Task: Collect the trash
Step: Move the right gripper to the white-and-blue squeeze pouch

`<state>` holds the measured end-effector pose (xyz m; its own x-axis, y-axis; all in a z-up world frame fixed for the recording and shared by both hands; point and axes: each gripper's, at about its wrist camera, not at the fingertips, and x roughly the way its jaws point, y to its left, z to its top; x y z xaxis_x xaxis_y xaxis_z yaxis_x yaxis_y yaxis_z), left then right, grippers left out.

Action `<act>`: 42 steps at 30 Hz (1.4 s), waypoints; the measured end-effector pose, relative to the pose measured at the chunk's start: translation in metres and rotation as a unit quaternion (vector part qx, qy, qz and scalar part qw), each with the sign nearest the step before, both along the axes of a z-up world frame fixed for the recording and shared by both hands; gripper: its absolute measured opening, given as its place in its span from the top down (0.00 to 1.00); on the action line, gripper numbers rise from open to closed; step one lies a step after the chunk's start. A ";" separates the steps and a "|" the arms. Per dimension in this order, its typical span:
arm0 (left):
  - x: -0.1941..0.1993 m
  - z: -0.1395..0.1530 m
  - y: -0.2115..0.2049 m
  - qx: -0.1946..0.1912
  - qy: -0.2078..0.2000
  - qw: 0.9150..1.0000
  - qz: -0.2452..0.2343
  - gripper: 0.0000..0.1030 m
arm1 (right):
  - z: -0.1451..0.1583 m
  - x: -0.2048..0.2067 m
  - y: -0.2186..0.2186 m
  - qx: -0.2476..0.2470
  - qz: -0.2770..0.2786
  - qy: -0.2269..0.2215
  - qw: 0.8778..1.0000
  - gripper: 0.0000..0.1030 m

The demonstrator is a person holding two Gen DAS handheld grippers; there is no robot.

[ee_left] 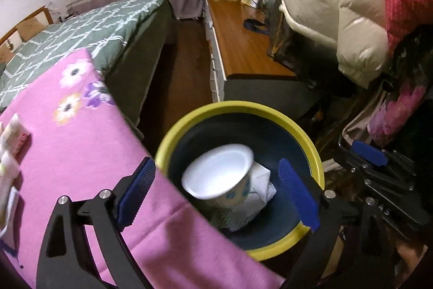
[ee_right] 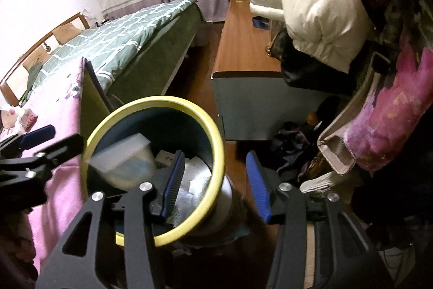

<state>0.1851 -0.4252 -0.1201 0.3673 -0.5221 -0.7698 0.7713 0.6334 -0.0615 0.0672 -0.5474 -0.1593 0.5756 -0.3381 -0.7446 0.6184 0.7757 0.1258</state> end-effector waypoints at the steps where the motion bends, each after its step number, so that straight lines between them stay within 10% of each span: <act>1: 0.002 0.005 0.012 -0.005 0.000 1.000 0.006 0.11 | 0.001 0.003 0.002 0.000 0.002 0.000 1.000 0.56; 10: 0.022 0.042 0.157 -0.043 -0.026 0.990 0.135 0.08 | 0.007 0.040 0.046 -0.002 0.059 -0.002 0.998 0.56; 26: 0.034 0.051 0.428 -0.033 -0.092 0.922 0.376 0.06 | 0.026 0.169 0.267 -0.012 0.276 -0.005 0.961 0.56; 34: 0.039 0.039 0.478 -0.050 -0.081 0.914 0.394 0.06 | 0.026 0.207 0.363 0.007 0.342 0.001 0.940 0.44; 42: 0.044 0.027 0.492 -0.064 -0.061 0.917 0.390 0.06 | 0.010 0.228 0.402 -0.002 0.326 0.032 0.945 0.31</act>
